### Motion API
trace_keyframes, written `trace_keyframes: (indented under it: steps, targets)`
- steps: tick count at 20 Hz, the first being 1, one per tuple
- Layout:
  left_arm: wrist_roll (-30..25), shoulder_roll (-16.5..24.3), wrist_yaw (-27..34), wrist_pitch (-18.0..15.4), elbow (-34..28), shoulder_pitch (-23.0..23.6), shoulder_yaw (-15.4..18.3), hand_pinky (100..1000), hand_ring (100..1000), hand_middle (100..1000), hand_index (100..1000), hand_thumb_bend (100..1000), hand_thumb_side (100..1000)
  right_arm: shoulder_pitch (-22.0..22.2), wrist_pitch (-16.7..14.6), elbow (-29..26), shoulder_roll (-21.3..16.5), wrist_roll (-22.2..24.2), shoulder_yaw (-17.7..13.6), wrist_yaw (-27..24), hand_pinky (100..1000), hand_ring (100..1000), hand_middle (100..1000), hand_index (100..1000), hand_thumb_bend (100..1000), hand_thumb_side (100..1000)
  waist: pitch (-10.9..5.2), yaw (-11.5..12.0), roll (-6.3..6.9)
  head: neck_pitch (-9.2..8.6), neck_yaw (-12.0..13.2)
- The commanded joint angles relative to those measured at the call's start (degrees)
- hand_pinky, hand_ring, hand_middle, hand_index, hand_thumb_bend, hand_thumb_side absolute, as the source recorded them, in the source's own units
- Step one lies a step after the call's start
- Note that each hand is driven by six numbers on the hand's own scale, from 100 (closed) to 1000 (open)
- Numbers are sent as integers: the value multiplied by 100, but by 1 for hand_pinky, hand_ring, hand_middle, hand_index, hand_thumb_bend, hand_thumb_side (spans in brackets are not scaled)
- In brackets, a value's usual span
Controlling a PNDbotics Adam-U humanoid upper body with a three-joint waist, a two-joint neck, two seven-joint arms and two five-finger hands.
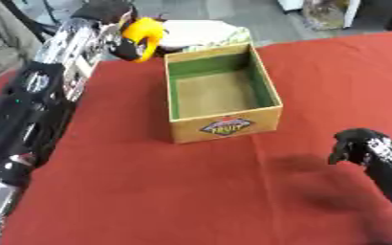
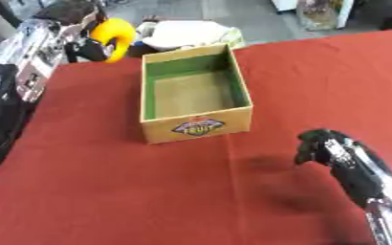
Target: Pick up objects on the table and place them in the box.
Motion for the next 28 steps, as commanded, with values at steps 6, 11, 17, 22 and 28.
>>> trace_keyframes:
  steps: [6,11,17,22,28]
  targets:
    - [172,-482,-177,-99,-60,-251,-315,497,407,373,529,100,220,-100,3,-88,-36,25,8,-8,571,544,518,691,100,705,-71,-97,-35,-46,78]
    - [376,-785,-434,-176,222,-195,-434,503,413,379,535,100,217,-131,15,-88,-12,43,27,-19,571,544,518,691,100,704,-66,-137,-41,-66,96]
    - [738,-1021,-627,-178,516,-66,-517,534,451,422,574,100,214,-144,17,-94,-2,53,34,-26,571,543,518,691,100,703,-51,-134,-55,-79,107]
    - [857,-1071,-659,-149,629,14,-555,588,512,493,639,120,211,-134,17,-91,-7,57,35,-22,571,543,518,691,100,705,-43,-112,-57,-86,109]
    - [596,-1035,-373,-76,577,95,-580,734,722,715,835,440,334,-132,16,-92,-8,54,28,-19,571,543,518,691,100,705,-33,-101,-55,-92,89]
